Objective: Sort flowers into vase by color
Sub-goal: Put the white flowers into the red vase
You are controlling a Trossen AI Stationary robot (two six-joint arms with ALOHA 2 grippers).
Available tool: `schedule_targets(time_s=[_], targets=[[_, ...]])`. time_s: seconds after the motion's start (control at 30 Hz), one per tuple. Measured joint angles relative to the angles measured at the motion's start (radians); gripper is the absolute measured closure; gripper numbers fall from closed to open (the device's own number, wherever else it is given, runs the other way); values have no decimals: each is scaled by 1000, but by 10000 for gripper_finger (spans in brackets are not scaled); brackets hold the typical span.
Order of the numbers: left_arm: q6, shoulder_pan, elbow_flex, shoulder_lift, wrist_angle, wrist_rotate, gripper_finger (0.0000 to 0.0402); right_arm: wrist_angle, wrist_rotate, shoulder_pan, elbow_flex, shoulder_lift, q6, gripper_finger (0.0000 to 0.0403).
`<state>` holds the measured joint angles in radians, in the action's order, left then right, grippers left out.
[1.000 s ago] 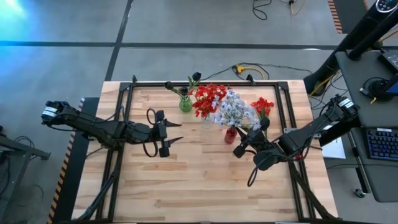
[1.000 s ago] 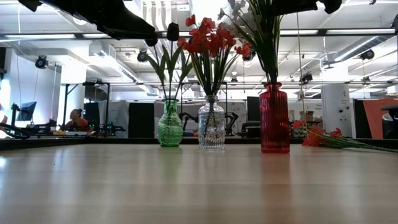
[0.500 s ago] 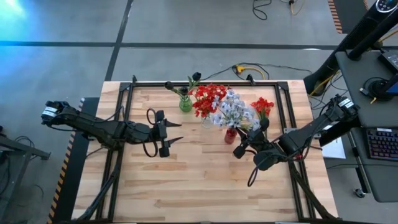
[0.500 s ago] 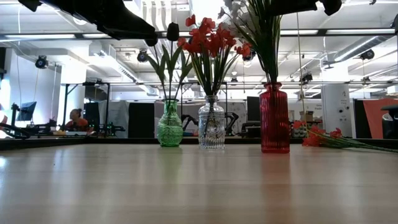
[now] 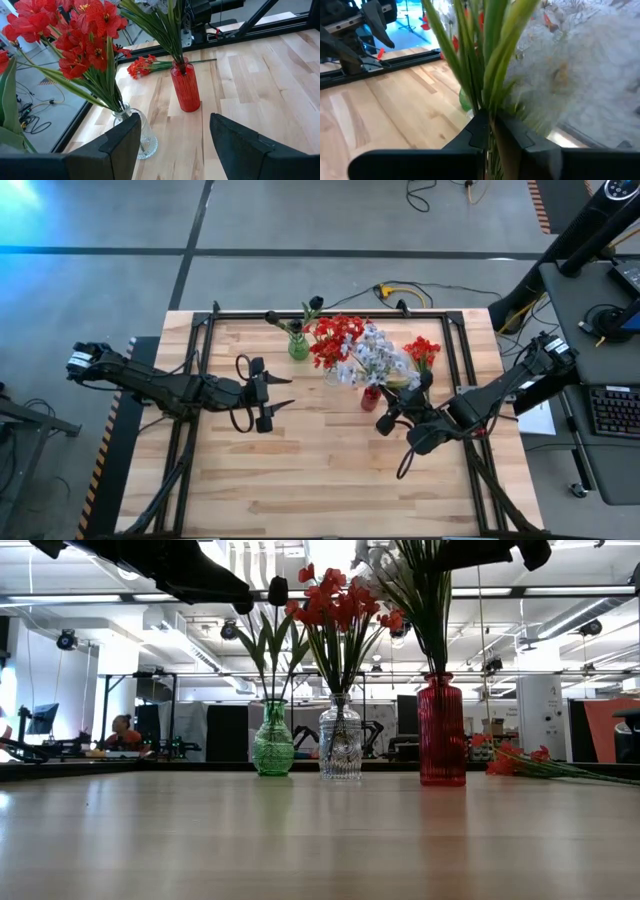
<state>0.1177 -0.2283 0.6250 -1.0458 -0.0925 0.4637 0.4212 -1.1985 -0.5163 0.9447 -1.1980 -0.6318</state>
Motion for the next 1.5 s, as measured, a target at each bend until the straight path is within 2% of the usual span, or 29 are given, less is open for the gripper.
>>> schedule_targets(time_s=[0.57,1.5], targets=[[-7,0,0,0,5,0,182,2,35,0,0,0,-4,381],[-15,0,0,0,5,0,182,107,100,0,0,0,-49,381]])
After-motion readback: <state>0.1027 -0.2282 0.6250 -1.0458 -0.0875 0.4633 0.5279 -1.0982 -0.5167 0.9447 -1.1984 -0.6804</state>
